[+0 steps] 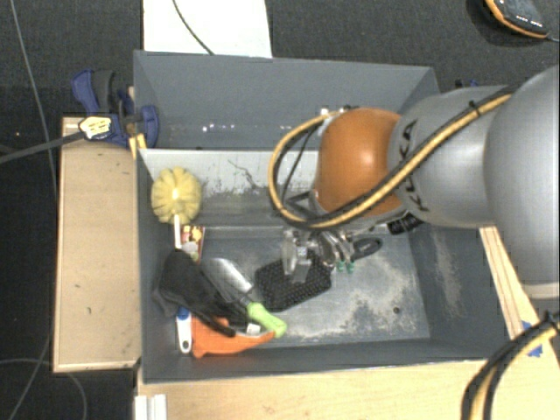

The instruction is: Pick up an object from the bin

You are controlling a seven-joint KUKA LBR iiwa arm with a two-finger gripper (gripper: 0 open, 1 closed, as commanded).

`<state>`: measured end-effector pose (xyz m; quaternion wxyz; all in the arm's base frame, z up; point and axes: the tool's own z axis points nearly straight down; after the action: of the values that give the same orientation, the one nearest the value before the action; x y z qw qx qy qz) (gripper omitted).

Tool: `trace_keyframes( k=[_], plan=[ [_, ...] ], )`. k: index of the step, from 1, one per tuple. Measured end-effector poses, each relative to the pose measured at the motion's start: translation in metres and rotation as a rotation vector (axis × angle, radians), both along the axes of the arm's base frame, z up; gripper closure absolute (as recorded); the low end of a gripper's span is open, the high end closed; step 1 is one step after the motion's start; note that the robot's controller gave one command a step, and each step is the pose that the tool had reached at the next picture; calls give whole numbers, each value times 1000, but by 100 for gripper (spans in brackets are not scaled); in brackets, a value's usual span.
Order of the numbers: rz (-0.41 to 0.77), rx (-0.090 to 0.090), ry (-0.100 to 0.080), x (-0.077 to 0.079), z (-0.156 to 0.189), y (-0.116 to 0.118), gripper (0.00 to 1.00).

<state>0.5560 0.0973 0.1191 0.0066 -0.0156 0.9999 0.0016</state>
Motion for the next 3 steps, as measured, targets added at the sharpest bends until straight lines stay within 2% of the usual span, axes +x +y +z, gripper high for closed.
trace_keyframes(
  k=[1,2,3],
  plan=[
    [151,-1,-11,-39,-36,-8,0],
    [148,0,-13,-39,-35,-9,100],
    [146,0,-13,-39,-36,-9,100]
  ],
)
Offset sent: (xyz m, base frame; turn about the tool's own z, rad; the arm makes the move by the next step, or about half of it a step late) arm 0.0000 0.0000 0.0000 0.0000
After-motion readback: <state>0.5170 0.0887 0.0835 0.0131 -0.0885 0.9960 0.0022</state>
